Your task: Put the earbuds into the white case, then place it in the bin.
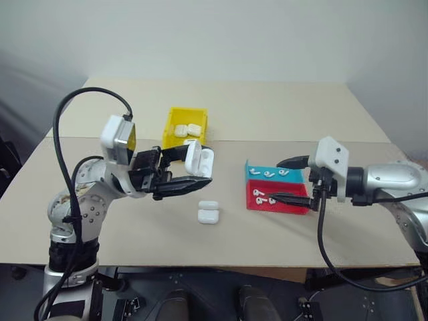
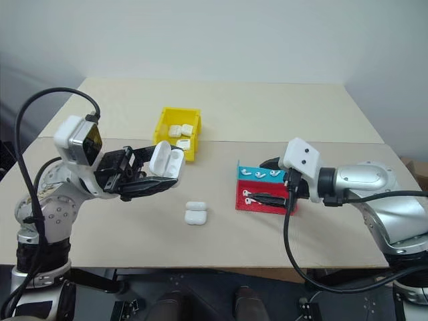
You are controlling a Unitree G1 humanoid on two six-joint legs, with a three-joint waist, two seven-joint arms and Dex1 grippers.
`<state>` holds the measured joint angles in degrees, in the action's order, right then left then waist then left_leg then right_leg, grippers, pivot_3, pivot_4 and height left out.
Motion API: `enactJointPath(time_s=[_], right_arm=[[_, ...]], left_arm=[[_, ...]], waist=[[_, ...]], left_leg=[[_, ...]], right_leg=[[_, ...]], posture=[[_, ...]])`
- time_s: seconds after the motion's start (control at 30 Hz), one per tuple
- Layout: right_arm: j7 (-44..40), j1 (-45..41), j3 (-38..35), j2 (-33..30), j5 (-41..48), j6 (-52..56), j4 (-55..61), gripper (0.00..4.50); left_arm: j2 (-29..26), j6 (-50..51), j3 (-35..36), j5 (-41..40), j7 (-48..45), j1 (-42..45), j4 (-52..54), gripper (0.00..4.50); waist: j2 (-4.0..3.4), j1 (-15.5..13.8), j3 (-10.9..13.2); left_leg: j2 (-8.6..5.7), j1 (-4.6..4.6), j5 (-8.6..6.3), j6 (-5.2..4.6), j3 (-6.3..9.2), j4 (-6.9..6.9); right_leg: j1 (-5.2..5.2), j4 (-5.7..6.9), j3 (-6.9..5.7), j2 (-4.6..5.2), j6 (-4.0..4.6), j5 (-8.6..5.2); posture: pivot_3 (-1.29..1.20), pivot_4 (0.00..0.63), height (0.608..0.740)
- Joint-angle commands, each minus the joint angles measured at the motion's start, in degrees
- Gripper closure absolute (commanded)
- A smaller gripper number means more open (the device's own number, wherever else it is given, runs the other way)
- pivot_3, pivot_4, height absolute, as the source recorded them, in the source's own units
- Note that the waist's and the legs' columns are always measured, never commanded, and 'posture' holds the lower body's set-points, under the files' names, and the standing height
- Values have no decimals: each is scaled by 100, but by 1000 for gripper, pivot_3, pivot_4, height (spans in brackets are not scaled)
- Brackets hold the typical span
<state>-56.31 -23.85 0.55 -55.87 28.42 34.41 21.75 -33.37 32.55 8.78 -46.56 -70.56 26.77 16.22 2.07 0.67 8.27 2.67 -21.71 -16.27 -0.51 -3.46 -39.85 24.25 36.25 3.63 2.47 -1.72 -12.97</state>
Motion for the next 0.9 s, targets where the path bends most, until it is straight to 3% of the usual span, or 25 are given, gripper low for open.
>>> enactJointPath(time_s=[0.03,0.1,0.17,0.37,0.43,0.8,0.9], right_arm=[[-86,-7,-111,-65,48,95,126,0],[-90,82,-153,-40,101,173,215,0],[-93,148,-149,-15,85,189,257,0],[-59,217,-142,91,93,284,366,0],[-54,268,-163,111,111,308,426,0],[-12,520,-376,122,237,424,721,0],[15,602,-428,117,275,433,780,0]], left_arm=[[-884,-106,-431,1063,19,15,-297,1713],[-1770,321,-1193,1908,31,261,-310,1713],[-2276,595,-1680,2240,-161,533,-296,1713],[-2829,1521,-2612,2727,-322,1090,-16,1713],[-3024,1229,-2893,3079,-364,865,153,1713],[-2872,1010,-3804,4395,90,446,342,1713],[-2816,901,-3722,4463,87,410,272,760]], waist=[[0,12,0],[0,22,2],[-1,10,3],[-3,-51,4],[-5,-44,5],[-6,-79,5],[-7,-101,5]], left_leg=[[0,2,0,0,-1,2],[2,6,0,0,-3,6],[0,6,0,0,-6,10],[2,-19,-1,-1,-10,8],[2,-24,-1,-1,-11,11],[3,-25,-1,-2,-12,8],[3,-14,-1,-2,-13,7]], right_leg=[[0,-1,1,-1,1,0],[2,0,3,-4,2,0],[3,-3,6,-4,2,0],[18,-10,2,-1,-1,-2],[26,-9,3,-2,0,-3],[28,-4,2,-3,3,-5],[18,-2,2,-3,4,-5]], posture=[[0,150,740],[0,150,740],[0,150,740],[0,150,740],[0,150,740],[0,150,740],[0,150,740]])
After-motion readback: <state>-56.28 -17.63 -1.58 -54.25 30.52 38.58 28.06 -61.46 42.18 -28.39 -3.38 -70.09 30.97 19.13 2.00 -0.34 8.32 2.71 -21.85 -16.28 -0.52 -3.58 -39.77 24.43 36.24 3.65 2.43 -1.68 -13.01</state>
